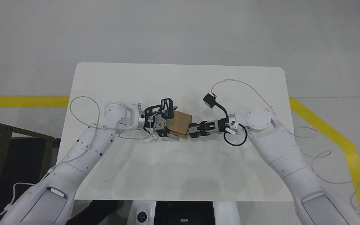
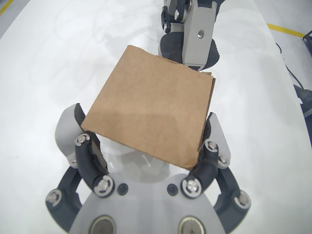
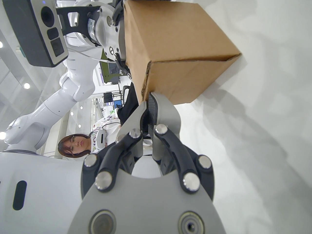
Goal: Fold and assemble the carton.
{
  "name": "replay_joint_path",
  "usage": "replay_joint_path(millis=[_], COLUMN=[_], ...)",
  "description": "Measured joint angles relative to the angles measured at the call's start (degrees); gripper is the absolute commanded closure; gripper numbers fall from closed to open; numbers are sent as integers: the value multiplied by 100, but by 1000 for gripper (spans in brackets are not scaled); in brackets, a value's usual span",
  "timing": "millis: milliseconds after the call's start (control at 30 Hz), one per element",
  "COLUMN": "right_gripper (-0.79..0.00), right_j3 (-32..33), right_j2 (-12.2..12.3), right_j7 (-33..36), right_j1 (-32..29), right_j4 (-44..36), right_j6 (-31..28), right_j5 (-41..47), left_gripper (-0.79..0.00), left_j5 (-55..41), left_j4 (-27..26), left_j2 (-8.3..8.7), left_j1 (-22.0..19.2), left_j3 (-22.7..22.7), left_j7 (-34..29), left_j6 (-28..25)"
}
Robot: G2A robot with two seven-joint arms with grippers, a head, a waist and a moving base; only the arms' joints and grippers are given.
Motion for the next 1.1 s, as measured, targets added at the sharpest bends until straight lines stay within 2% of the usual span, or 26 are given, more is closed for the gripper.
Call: replay_joint_path(millis=[200,267,500,567,667,700,733,933,1100], right_gripper=[-15,-55,-114,-172,-351,-597,-785,-785,-785], right_j3=[5,52,405,536,728,786,843,1190,1471], right_j2=[-5,14,149,196,258,276,293,379,430], right_j7=[29,48,118,126,45,18,-8,-293,-780], right_j1=[47,34,-167,-250,-383,-426,-465,-639,-670], right_j4=[74,36,-291,-400,-539,-573,-605,-752,-727], right_j6=[-43,-59,-197,-283,-485,-554,-628,-1267,-2071], right_j5=[-8,-31,-44,-47,-77,-75,-74,-106,-377], left_gripper=[-785,-785,-785,-785,-785,-785,-785,-785,-785], left_j5=[-15,-47,-454,-615,-872,-955,-1052,-1744,-1952], left_j4=[15,29,-136,-255,-438,-499,-560,-788,-588], left_j2=[6,15,140,214,329,363,398,621,721], left_j1=[-11,-13,100,130,166,188,216,270,144], left_j3=[2,-12,-86,-137,-257,-298,-339,-762,-1189], left_j7=[5,16,90,60,-11,-30,-45,-270,-435], left_j6=[0,0,0,0,0,0,0,0,76])
